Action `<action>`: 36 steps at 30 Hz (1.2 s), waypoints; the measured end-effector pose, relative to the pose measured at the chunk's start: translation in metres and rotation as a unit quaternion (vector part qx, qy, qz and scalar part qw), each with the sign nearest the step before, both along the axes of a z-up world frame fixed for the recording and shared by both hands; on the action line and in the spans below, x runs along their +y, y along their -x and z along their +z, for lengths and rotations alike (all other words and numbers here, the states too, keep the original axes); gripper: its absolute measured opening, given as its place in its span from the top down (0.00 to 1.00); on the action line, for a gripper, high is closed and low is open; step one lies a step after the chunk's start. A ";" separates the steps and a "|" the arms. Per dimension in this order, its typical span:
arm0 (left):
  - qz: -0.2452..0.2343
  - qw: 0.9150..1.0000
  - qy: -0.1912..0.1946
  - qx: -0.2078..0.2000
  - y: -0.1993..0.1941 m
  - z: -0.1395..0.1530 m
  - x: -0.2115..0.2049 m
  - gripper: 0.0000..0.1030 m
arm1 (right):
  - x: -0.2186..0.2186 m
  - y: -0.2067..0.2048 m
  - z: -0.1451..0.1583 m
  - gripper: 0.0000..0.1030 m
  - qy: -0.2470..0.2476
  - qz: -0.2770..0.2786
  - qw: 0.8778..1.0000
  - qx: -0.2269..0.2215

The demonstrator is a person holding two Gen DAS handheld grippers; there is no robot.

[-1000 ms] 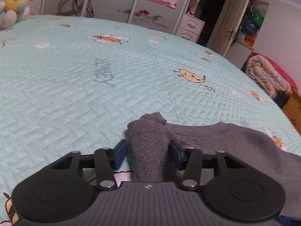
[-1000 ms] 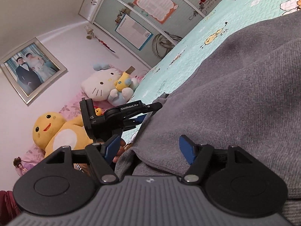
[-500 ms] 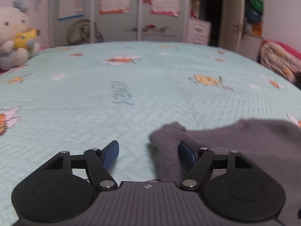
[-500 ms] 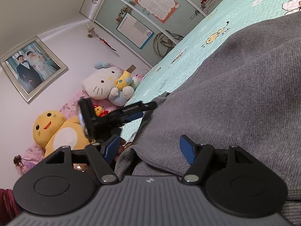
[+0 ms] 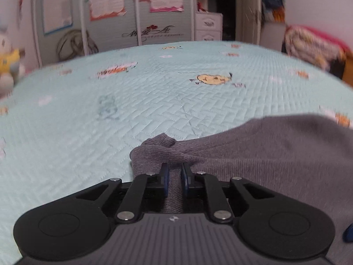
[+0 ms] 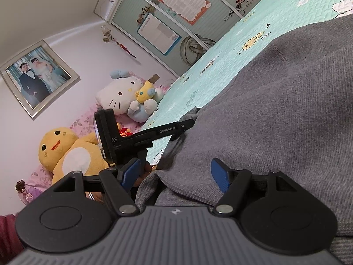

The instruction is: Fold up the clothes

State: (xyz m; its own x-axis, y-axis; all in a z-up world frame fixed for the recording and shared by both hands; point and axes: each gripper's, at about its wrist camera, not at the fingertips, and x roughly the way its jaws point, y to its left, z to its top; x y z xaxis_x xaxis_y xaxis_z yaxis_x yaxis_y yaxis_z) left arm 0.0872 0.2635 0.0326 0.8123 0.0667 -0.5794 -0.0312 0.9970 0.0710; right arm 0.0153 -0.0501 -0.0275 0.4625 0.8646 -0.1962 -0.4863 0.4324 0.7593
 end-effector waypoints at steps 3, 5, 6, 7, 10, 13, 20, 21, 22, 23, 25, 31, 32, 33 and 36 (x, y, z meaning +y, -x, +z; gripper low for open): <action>0.010 1.000 0.017 -0.008 0.012 0.015 -0.006 0.78 | -0.007 0.002 0.003 0.31 -0.014 0.000 1.000 0.000; -0.008 0.999 0.024 -0.035 0.024 0.024 -0.012 0.69 | -0.016 0.010 0.010 0.31 -0.014 -0.010 1.000 -0.001; -0.013 0.999 0.022 -0.032 0.021 0.022 -0.014 0.64 | -0.026 0.018 0.015 0.31 -0.013 -0.020 1.000 -0.003; -0.007 1.000 0.017 -0.004 0.012 0.012 -0.011 0.64 | -0.036 0.025 0.020 0.31 -0.013 -0.029 0.999 -0.006; 0.011 0.999 0.012 0.031 0.000 -0.003 -0.002 0.61 | -0.084 0.053 0.034 0.31 -0.013 -0.083 0.996 -0.028; 0.011 0.999 -0.035 0.031 0.003 0.002 -0.017 0.61 | -0.148 0.082 0.048 0.31 0.024 -0.171 0.982 -0.076; -0.067 0.998 -0.012 -0.002 0.044 0.028 -0.051 0.60 | -0.211 0.059 0.043 0.26 0.145 -0.190 0.968 -0.077; -0.077 0.997 0.005 0.014 0.042 0.025 -0.051 0.60 | -0.208 0.049 0.039 0.26 0.150 -0.175 0.971 -0.068; -0.078 0.996 0.011 0.033 0.039 0.018 -0.051 0.59 | -0.205 0.039 0.036 0.26 0.156 -0.160 0.973 -0.059; -0.077 0.995 0.013 0.054 0.035 0.009 -0.049 0.58 | -0.202 0.028 0.032 0.27 0.161 -0.146 0.975 -0.050; -0.078 0.996 0.013 0.052 0.037 0.002 -0.047 0.55 | -0.195 0.008 0.024 0.27 0.171 -0.116 0.978 -0.031; -0.084 0.996 0.013 0.034 0.045 -0.005 -0.044 0.53 | -0.178 -0.002 0.021 0.93 0.182 -0.054 0.982 -0.007; -0.085 0.996 0.015 0.033 0.045 -0.005 -0.044 0.53 | -0.174 0.000 0.024 0.94 0.186 -0.044 0.981 -0.006; -0.085 0.996 0.017 0.033 0.044 -0.005 -0.044 0.53 | -0.163 0.007 0.037 0.94 0.183 -0.035 0.982 -0.019; -0.083 0.996 0.030 0.033 0.038 -0.003 -0.043 0.52 | -0.132 0.030 0.078 0.94 0.173 -0.005 0.983 -0.059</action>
